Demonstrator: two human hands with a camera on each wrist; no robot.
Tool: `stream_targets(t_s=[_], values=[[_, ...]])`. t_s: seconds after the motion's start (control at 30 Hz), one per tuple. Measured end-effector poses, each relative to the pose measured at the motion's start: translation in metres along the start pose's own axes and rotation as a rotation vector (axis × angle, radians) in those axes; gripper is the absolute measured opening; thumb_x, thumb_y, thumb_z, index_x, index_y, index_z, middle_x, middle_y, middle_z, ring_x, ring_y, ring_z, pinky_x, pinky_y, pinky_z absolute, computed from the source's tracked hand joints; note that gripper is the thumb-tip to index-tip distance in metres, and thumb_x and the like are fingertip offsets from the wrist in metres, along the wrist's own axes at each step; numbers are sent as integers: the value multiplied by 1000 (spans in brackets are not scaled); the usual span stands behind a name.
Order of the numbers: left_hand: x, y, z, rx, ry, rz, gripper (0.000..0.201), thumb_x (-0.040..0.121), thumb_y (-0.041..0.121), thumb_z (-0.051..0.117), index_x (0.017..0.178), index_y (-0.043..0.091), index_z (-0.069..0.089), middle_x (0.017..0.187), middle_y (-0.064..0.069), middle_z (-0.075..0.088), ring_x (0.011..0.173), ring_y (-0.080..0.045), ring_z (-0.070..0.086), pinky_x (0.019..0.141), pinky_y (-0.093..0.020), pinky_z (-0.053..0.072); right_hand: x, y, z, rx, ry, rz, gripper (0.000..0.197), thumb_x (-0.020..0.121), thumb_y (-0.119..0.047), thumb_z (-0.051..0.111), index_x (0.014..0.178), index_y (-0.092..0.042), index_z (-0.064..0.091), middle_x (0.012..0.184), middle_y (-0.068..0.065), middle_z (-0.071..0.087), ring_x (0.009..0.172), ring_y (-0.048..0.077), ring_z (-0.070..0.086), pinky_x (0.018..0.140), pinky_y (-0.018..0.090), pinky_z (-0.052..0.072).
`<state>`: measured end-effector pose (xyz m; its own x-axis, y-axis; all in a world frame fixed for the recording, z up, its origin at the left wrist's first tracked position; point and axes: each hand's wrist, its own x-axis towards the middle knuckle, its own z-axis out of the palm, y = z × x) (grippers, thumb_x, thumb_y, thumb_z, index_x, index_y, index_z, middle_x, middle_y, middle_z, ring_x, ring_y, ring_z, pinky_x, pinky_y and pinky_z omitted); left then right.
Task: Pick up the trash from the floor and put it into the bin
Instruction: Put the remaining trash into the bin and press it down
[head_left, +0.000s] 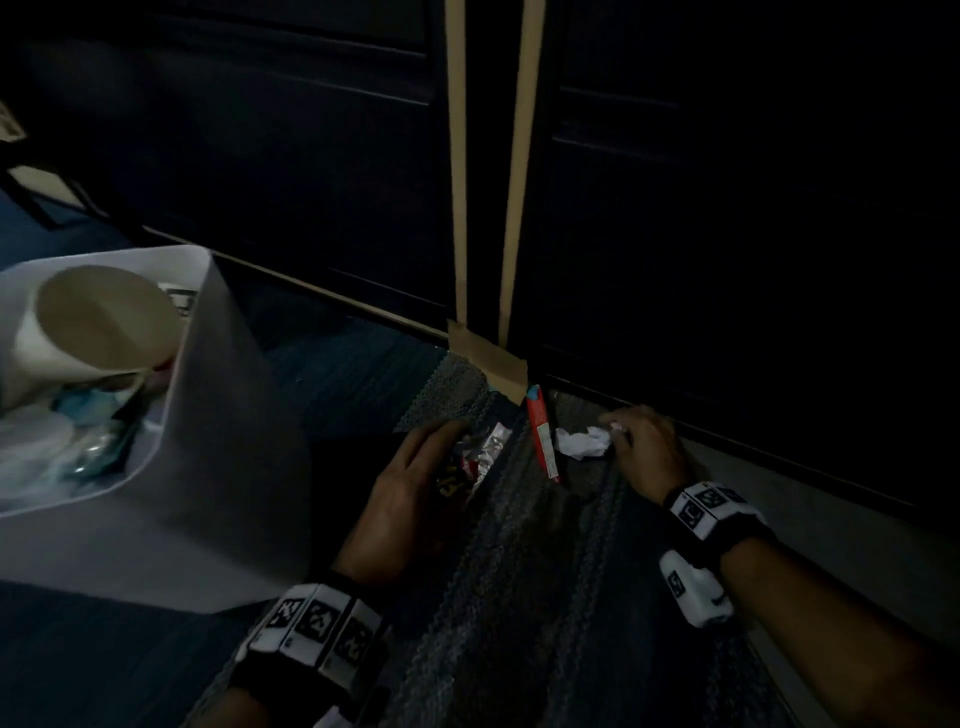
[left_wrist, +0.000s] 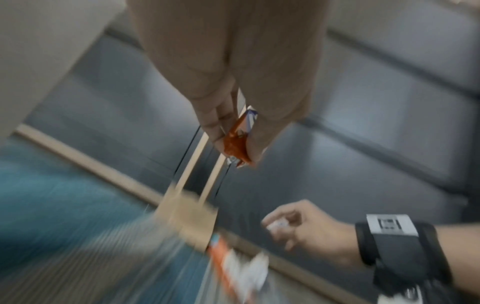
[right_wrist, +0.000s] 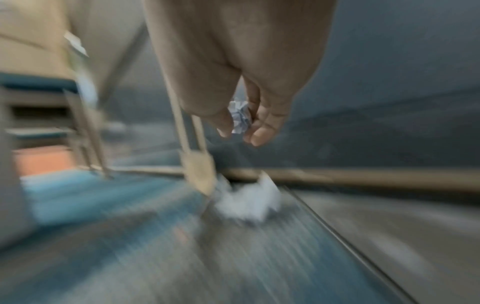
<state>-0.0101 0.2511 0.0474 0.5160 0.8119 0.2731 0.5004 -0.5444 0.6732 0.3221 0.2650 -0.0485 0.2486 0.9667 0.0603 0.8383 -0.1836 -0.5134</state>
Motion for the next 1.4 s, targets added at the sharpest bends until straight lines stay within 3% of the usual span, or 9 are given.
stream_targets(t_s=[0.17, 0.3, 0.43, 0.57, 0.77, 0.93, 1.13, 1.23, 1.4], values=[[9, 31, -44, -2, 107, 92, 75, 80, 10, 75, 143, 27, 38, 141, 10, 41, 126, 1, 41, 100, -3, 31, 0, -70, -33, 80, 81, -158, 27, 93, -1, 56, 117, -6, 68, 112, 17, 62, 101, 27, 62, 85, 23, 44], [11, 63, -83, -2, 237, 165, 70, 78, 13, 76, 139, 21, 42, 127, 13, 50, 112, 17, 44, 91, 1, 32, -5, -147, -59, 202, 97, -293, 39, 93, -8, 57, 130, -20, 60, 111, 6, 62, 101, 19, 62, 88, 28, 51], [-2, 78, -134, -17, 401, 165, 69, 79, 11, 75, 139, 19, 43, 118, 14, 60, 101, 11, 57, 84, -4, 42, -18, -229, -75, 326, 96, -389, 50, 88, -15, 63, 135, -26, 48, 108, -4, 66, 97, 10, 63, 84, 25, 51], [-24, 70, -195, 138, 565, 128, 52, 79, 8, 73, 126, 20, 56, 102, 13, 63, 86, 2, 60, 74, -11, 49, -40, -309, -83, 333, 83, -566, 33, 87, -22, 68, 117, -25, 55, 93, -7, 67, 84, 7, 64, 74, 28, 53], [-61, 29, -265, 346, 672, -20, 42, 78, 12, 75, 118, 15, 63, 94, 6, 67, 67, -2, 60, 69, 0, 42, -66, -393, -64, 359, 35, -826, 33, 88, -24, 70, 120, -15, 64, 110, -3, 68, 97, 6, 62, 83, 12, 46], [-67, 2, -271, 421, 587, -220, 63, 73, 14, 76, 128, 30, 52, 111, 4, 57, 84, -18, 61, 77, -41, 56, -70, -420, -46, 346, 18, -812, 48, 80, -25, 78, 123, -11, 63, 109, -1, 66, 98, 6, 58, 83, 0, 34], [-69, -1, -254, 337, 579, -191, 44, 73, 31, 79, 112, 24, 63, 111, 7, 49, 92, -10, 53, 80, -25, 48, -63, -421, -40, 419, 71, -782, 34, 76, -26, 83, 105, -20, 65, 101, -6, 62, 82, 7, 63, 66, 18, 51], [-68, -10, -248, 413, 458, -203, 13, 81, 31, 70, 91, 21, 71, 96, 5, 57, 79, -11, 55, 73, -30, 52, -62, -418, -36, 299, 101, -875, 19, 82, -27, 76, 100, -21, 74, 102, -8, 70, 90, 9, 58, 78, 26, 50], [-65, -13, -251, 453, 356, -222, 38, 92, 42, 46, 74, 17, 69, 73, 3, 63, 61, -10, 56, 61, -36, 52, -64, -413, -35, 284, 77, -918, 16, 88, -29, 69, 102, -25, 76, 107, -15, 71, 96, 8, 54, 86, 24, 46]])
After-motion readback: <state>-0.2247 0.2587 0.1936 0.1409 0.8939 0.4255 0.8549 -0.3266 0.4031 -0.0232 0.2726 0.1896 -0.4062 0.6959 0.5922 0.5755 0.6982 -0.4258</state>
